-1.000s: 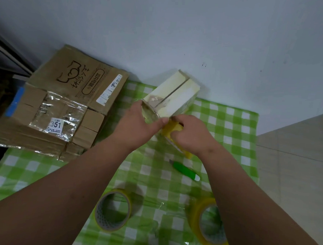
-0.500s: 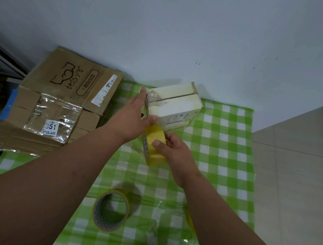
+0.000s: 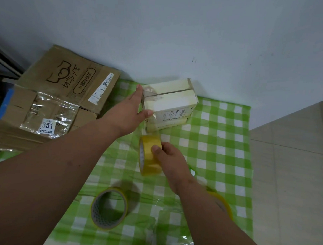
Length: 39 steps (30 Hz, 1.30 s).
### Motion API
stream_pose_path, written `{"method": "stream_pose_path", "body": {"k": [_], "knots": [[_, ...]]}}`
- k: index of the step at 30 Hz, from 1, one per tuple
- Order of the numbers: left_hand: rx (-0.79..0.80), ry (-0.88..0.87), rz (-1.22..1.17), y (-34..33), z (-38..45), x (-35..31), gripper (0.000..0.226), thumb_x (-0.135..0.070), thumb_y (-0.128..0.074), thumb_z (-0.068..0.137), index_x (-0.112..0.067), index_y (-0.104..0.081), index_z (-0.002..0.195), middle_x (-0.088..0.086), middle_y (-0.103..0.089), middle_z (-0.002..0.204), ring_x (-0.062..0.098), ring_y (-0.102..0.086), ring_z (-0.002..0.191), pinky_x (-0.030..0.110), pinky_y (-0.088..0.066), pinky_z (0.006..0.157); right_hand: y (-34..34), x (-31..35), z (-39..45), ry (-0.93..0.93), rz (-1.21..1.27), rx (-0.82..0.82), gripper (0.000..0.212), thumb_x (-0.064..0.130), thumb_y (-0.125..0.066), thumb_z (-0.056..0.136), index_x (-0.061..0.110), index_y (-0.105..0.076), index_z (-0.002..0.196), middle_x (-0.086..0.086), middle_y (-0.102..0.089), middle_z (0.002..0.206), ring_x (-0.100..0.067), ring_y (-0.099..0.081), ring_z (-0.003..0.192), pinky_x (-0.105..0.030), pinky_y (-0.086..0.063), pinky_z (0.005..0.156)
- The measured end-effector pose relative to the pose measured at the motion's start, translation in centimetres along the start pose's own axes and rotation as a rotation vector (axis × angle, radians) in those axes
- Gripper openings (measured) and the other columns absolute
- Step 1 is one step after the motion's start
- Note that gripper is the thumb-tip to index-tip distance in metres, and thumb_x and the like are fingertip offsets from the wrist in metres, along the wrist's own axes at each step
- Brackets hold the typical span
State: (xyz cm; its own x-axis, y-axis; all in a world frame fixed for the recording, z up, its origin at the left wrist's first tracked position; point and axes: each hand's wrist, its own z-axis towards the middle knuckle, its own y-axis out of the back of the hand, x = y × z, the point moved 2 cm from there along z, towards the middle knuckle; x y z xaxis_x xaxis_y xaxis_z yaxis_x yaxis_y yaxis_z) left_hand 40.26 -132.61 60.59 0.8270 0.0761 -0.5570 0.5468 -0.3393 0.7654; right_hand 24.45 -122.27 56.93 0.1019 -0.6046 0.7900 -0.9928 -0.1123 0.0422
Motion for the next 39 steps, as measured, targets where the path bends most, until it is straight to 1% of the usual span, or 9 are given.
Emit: {"method": "stream_pose_path", "body": {"k": [4, 9, 12, 15, 20, 23, 27, 33, 39], "knots": [[-0.087, 0.045, -0.099, -0.2, -0.5, 0.0, 0.087, -0.046, -0.065, 0.09, -0.026, -0.012, 0.156, -0.002, -0.057, 0.132, 0.01, -0.062, 0.086, 0.032, -0.044, 0.08, -0.2, -1.3, -0.8, 0.023, -0.012, -0.014, 0.018, 0.035, -0.057, 0.097, 0.02, -0.067, 0.101, 0.006, -0.069, 0.091, -0.008, -0.062, 0.082, -0.023, -0.048, 0.075], [-0.197, 0.251, -0.353, -1.6, -1.9, 0.0, 0.041, -0.049, -0.069, 0.086, -0.021, -0.047, 0.108, -0.009, -0.059, 0.104, 0.018, -0.063, 0.096, 0.031, -0.048, 0.072, -0.2, -0.4, -0.4, 0.038, -0.136, 0.022, 0.017, 0.03, -0.061, 0.095, 0.021, -0.067, 0.109, 0.005, -0.071, 0.103, -0.013, -0.065, 0.097, -0.031, -0.051, 0.087], [-0.137, 0.279, -0.475, -2.5, -3.0, -0.2, 0.038, -0.059, -0.058, 0.089, -0.026, -0.054, 0.106, -0.009, -0.064, 0.099, 0.017, -0.067, 0.092, 0.039, -0.054, 0.083, 0.6, 0.2, -0.4, 0.044, -0.21, 0.044, 0.018, 0.028, -0.062, 0.094, 0.021, -0.069, 0.11, 0.002, -0.071, 0.1, -0.015, -0.066, 0.092, -0.032, -0.051, 0.086], [-0.082, 0.281, -0.585, -3.0, -3.9, 0.3, 0.034, -0.056, -0.055, 0.092, -0.034, -0.056, 0.117, -0.008, -0.065, 0.104, 0.013, -0.063, 0.1, 0.031, -0.05, 0.08, 2.2, 0.3, -0.2, 0.05, -0.185, -0.003, 0.018, 0.024, -0.064, 0.092, 0.021, -0.07, 0.109, -0.001, -0.072, 0.103, -0.02, -0.067, 0.098, -0.036, -0.052, 0.091], [-0.058, 0.28, -0.686, -4.0, -4.7, 1.0, 0.055, -0.013, -0.069, 0.09, -0.034, -0.051, 0.138, -0.003, -0.06, 0.111, 0.013, -0.058, 0.105, 0.021, -0.045, 0.078, 5.8, -0.8, 1.1, 0.044, -0.769, -0.207, 0.033, 0.02, -0.054, 0.091, 0.018, -0.063, 0.122, -0.001, -0.064, 0.117, -0.022, -0.061, 0.104, -0.037, -0.05, 0.091], [-0.092, 0.342, -0.705, -4.7, -4.7, 1.2, 0.05, -0.012, -0.068, 0.091, -0.026, -0.051, 0.135, -0.006, -0.062, 0.113, 0.015, -0.057, 0.11, 0.028, -0.045, 0.086, 6.5, -2.1, 1.6, -0.026, -1.115, -0.118, 0.028, 0.025, -0.05, 0.092, 0.023, -0.061, 0.118, -0.001, -0.06, 0.117, -0.024, -0.058, 0.106, -0.039, -0.045, 0.094], [-0.123, 0.432, -0.761, -5.6, -4.7, 1.9, 0.023, -0.017, -0.069, 0.09, -0.019, -0.061, 0.111, -0.003, -0.065, 0.109, 0.014, -0.061, 0.1, 0.023, -0.043, 0.073, 6.5, -3.1, 1.7, 0.043, -1.308, -0.065, 0.02, 0.022, -0.05, 0.089, 0.024, -0.057, 0.108, 0.001, -0.055, 0.105, -0.024, -0.057, 0.102, -0.042, -0.039, 0.093], [-0.107, 0.489, -0.843, -5.7, -4.8, 2.0, 0.01, -0.013, -0.071, 0.087, -0.016, -0.068, 0.096, 0.003, -0.069, 0.098, 0.023, -0.064, 0.097, 0.038, -0.053, 0.091, 6.8, -2.9, 1.6, 0.096, -1.261, -0.066, 0.013, 0.028, -0.05, 0.089, 0.023, -0.05, 0.102, 0.004, -0.051, 0.096, -0.022, -0.056, 0.094, -0.04, -0.041, 0.089], [-0.14, 0.503, -0.913, -6.0, -5.2, 1.8, 0.005, -0.021, -0.07, 0.089, -0.016, -0.071, 0.088, 0.004, -0.069, 0.094, 0.021, -0.062, 0.091, 0.047, -0.051, 0.099, 6.3, 0.8, 0.7, 0.298, -0.805, -0.139, 0.011, 0.024, -0.053, 0.091, 0.025, -0.043, 0.087, 0.003, -0.054, 0.072, -0.014, -0.051, 0.06, -0.028, -0.034, 0.05]]}}
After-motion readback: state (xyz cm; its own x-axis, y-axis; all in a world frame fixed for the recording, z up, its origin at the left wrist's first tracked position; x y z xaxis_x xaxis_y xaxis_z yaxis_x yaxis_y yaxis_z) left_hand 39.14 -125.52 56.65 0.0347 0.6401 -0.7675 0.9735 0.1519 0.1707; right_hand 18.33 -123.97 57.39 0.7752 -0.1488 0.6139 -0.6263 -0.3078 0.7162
